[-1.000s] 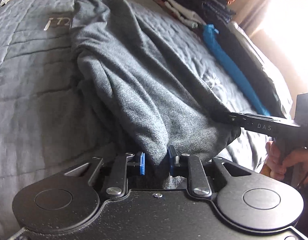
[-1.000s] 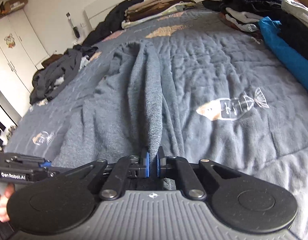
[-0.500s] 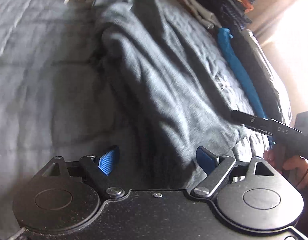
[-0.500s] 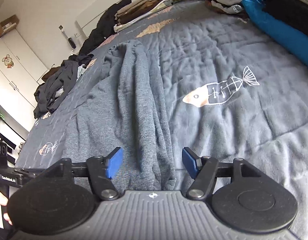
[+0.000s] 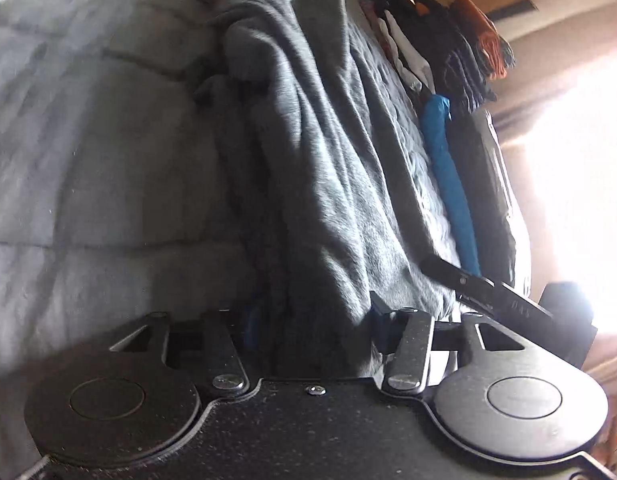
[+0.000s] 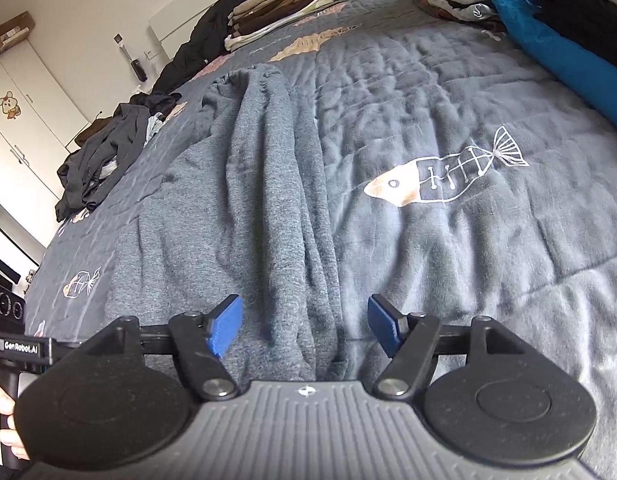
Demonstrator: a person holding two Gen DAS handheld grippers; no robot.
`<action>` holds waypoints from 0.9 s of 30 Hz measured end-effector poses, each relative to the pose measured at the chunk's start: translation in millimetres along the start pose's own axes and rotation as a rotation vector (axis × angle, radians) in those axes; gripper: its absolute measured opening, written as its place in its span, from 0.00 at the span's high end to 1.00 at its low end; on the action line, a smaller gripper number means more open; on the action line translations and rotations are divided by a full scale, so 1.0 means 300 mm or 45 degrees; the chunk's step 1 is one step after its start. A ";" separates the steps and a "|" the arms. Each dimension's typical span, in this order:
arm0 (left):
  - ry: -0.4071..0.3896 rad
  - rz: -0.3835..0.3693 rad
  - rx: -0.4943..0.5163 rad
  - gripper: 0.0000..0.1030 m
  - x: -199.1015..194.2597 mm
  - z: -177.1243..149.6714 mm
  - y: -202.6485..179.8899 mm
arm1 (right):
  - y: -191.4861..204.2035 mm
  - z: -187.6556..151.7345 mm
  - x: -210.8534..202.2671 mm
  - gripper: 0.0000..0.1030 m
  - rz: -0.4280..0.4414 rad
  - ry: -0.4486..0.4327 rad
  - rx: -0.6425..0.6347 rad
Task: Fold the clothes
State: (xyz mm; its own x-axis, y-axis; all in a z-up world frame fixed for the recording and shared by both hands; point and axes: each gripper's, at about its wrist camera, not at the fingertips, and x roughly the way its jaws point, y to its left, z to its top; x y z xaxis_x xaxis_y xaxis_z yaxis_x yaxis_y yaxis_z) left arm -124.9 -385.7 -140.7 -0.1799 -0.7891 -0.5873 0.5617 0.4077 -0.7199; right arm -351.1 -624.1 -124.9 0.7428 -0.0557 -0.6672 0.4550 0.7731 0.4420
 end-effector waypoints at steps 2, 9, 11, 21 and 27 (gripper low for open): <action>-0.010 -0.029 -0.022 0.33 0.019 0.002 0.007 | 0.000 0.002 0.001 0.33 0.004 0.000 0.008; -0.042 -0.048 -0.108 0.68 0.063 0.001 0.025 | 0.001 0.006 -0.011 0.33 0.023 -0.011 0.002; -0.043 -0.064 -0.125 0.73 0.048 0.006 0.019 | -0.001 0.006 -0.020 0.33 0.019 -0.014 -0.001; 0.044 -0.009 0.017 0.78 -0.132 0.027 -0.077 | 0.045 0.014 -0.056 0.32 0.130 -0.005 -0.049; 0.170 0.058 0.013 0.78 -0.208 -0.092 -0.066 | 0.117 -0.006 -0.082 0.31 0.216 0.022 -0.151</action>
